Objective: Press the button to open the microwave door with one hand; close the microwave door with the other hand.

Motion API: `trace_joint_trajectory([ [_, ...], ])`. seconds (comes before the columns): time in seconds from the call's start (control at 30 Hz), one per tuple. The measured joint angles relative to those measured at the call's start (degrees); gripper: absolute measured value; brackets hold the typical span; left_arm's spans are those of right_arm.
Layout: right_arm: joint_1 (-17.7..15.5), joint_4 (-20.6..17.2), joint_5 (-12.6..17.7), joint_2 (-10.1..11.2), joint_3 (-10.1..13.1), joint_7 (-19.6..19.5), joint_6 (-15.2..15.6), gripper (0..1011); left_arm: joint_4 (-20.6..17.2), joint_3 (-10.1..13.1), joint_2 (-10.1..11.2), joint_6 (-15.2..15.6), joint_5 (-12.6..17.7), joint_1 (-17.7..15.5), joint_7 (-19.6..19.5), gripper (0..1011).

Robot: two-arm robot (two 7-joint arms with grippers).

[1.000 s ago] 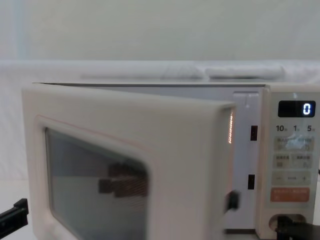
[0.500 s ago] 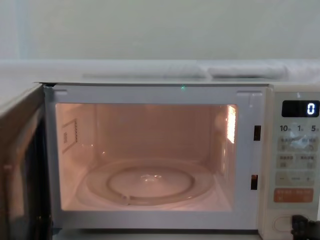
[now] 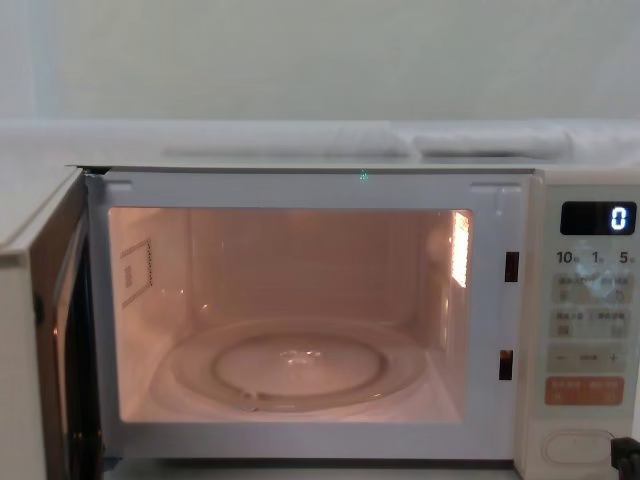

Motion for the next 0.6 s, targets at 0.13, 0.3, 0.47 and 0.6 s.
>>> trace_joint_trajectory([
  [0.13, -0.81, -1.3, 0.0, 0.6, -0.07, 0.38, 0.01, 0, 0.0, 0.0, 0.0, 0.0, 0.0, 0.0, 0.0, 1001],
  [0.3, -1.74, -2.61, 0.23, 1.31, 0.39, 0.59, -0.08, 0, 0.0, 0.0, 0.0, 0.0, 0.0, 0.0, 0.0, 1001],
  [0.47, -2.32, -3.4, 0.58, 1.66, 1.07, 0.54, -0.09, 0, 0.0, 0.0, 0.0, 0.0, 0.0, 0.0, 0.0, 1001],
  [0.6, -2.86, -3.89, 1.13, 1.85, 1.86, 0.42, -0.15, 0, 0.0, 0.0, 0.0, 0.0, 0.0, 0.0, 0.0, 1001],
])
